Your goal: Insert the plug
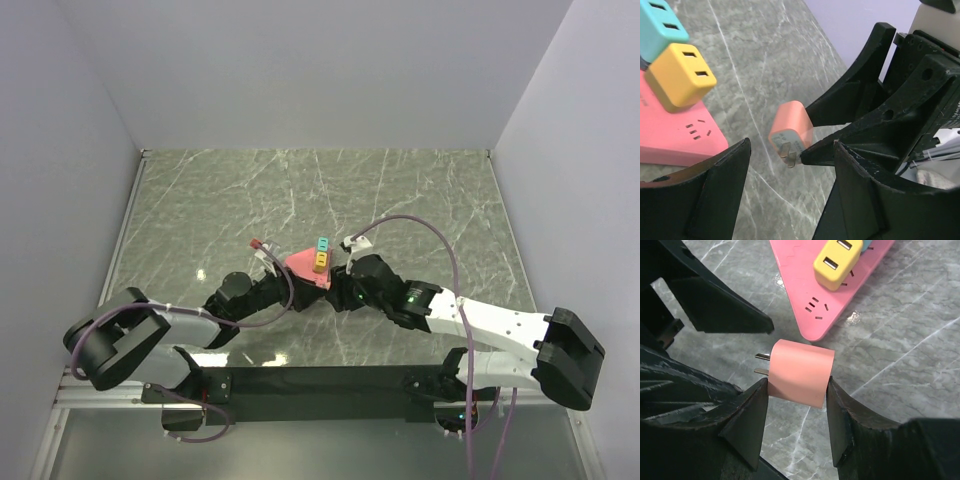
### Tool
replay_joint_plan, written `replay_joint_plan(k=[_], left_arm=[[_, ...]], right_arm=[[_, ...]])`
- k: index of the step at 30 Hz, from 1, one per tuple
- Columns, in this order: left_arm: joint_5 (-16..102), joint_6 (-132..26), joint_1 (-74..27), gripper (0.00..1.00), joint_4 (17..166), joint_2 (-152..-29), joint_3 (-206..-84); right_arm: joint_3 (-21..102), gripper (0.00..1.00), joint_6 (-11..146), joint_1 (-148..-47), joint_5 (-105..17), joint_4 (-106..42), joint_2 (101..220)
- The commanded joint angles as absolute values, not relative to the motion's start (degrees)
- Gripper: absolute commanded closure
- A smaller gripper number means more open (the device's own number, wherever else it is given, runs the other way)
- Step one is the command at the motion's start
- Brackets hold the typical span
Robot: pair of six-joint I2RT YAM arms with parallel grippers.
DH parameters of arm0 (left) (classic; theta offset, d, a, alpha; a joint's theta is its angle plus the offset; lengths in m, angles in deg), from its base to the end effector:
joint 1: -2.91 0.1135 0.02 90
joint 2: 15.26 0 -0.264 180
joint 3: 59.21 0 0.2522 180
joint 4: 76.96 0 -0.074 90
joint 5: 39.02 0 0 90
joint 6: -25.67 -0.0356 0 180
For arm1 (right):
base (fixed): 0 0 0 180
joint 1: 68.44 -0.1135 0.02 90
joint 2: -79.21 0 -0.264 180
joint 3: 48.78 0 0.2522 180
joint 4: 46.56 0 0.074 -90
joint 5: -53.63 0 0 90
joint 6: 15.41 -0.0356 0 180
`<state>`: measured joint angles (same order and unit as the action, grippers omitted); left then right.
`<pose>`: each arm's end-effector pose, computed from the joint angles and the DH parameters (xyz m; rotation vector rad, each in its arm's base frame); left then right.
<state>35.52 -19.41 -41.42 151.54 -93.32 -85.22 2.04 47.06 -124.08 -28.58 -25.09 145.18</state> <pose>0.1569 -0.1665 0.1662 0.2222 1.8158 -1.3734 0.1415 0.1984 0.2235 -0.4782 2.2317 0.6450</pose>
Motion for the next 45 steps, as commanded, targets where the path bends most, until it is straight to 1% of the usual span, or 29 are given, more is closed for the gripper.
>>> replay_joint_plan(k=[1, 13, 20, 29, 34, 37, 45], left_arm=[[31.38, -17.14, -41.65, 0.28, 158.45, -95.32, -87.12], [31.47, -16.26, -41.74, 0.3, 158.8, -98.22, -88.7], [34.98, -13.62, -41.74, 0.29, 161.35, -99.55, -87.3], [40.6, -15.02, -41.65, 0.29, 159.25, -94.1, -84.93], [44.03, -16.34, -41.65, 0.3, 155.91, -88.05, -83.0], [44.39, -17.75, -41.56, 0.3, 152.32, -86.19, -84.04], [41.32, -16.35, -42.17, 0.3, 154.14, -90.66, -85.71]], right_arm=[[2.77, 1.0, 48.66, -124.87, -28.64, -28.58, 145.21], [1.98, 1.0, 49.02, -126.19, -28.29, -30.16, 143.81], [1.28, 1.0, 49.02, -126.89, -27.76, -29.9, 142.58], [0.14, 1.0, 48.4, -127.15, -27.23, -29.55, 140.73], [0.14, 1.0, 48.49, -127.24, -27.49, -29.63, 140.73], [0.22, 1.0, 48.49, -127.42, -27.32, -29.63, 140.56], [0.49, 1.0, 48.75, -127.95, -26.18, -29.81, 139.5]])
